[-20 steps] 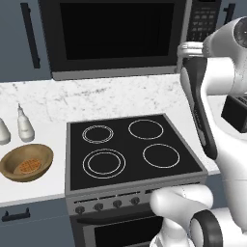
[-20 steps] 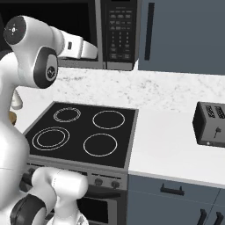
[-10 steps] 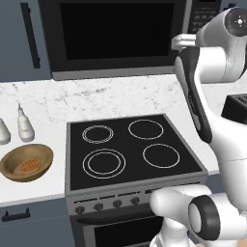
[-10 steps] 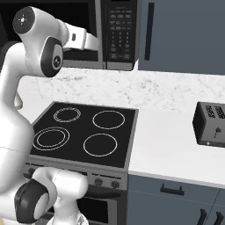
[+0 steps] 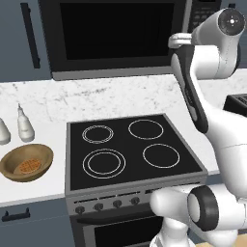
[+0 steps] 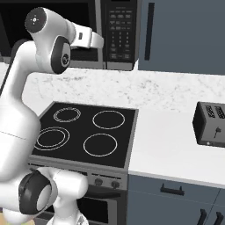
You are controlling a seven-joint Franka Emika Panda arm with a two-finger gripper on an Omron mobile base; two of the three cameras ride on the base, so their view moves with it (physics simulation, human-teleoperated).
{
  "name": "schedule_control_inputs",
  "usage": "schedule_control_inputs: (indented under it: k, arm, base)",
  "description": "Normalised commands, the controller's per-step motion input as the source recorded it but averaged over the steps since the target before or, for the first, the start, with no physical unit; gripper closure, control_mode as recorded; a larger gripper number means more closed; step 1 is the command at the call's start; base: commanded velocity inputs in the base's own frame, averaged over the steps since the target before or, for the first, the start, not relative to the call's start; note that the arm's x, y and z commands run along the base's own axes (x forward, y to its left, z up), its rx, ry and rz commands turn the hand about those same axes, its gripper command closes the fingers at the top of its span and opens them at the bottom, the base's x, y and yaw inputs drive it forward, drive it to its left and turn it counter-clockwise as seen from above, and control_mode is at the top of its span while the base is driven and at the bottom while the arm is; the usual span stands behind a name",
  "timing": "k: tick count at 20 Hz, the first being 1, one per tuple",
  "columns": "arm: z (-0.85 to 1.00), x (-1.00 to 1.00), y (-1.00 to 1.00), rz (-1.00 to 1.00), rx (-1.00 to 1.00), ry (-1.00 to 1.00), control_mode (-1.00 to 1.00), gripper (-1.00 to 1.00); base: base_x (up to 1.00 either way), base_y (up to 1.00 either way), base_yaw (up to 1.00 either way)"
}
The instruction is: Open the microwave, place the bowl with waffle inside the microwave, then close the microwave door and turn it on.
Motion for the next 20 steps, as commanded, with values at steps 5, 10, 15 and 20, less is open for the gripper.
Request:
schedule_control_inputs:
  k: [5, 10, 15, 20]
  arm:
    - [-0.16, 0.4, -0.19, 0.0, 0.0, 0.0, -1.0, -1.0]
    - [-0.1, 0.6, -0.02, 0.0, 0.03, 0.0, -1.0, -1.0]
    - [-0.13, 0.65, -0.01, 0.0, 0.03, 0.0, -1.0, -1.0]
    - [-0.17, 0.57, -0.09, 0.0, 0.03, -0.01, -1.0, -1.0]
  base:
    - [0.0, 0.0, 0.0]
    - [0.0, 0.0, 0.0]
    - [0.0, 0.0, 0.0]
    - [0.0, 0.0, 0.0]
